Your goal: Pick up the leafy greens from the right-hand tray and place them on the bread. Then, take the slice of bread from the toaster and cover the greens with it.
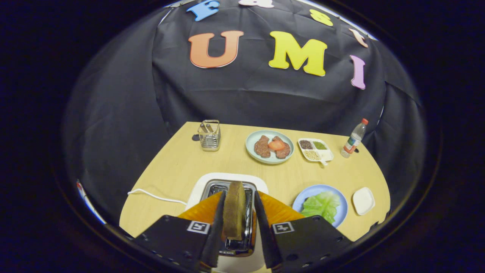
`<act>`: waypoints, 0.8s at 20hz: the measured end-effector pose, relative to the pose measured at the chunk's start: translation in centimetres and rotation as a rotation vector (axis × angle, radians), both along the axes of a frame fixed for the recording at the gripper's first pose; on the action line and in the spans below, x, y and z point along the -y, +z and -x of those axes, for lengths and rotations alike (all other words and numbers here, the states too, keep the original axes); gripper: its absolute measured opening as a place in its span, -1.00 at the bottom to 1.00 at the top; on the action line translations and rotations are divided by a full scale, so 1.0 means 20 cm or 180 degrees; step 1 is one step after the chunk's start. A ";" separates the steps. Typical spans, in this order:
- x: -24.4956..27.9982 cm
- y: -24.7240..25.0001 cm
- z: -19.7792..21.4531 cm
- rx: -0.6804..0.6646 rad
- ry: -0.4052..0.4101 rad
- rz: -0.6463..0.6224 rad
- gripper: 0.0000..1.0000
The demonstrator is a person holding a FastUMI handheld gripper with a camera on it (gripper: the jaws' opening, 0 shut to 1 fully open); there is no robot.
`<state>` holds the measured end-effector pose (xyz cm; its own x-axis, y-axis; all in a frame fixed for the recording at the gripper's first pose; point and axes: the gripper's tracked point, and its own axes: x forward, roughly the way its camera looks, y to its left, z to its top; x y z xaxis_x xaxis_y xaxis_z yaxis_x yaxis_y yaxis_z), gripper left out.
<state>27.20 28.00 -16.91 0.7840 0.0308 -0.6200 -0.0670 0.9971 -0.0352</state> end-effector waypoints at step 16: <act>-0.03 0.53 0.18 0.0380 0.0188 -0.0131 -0.87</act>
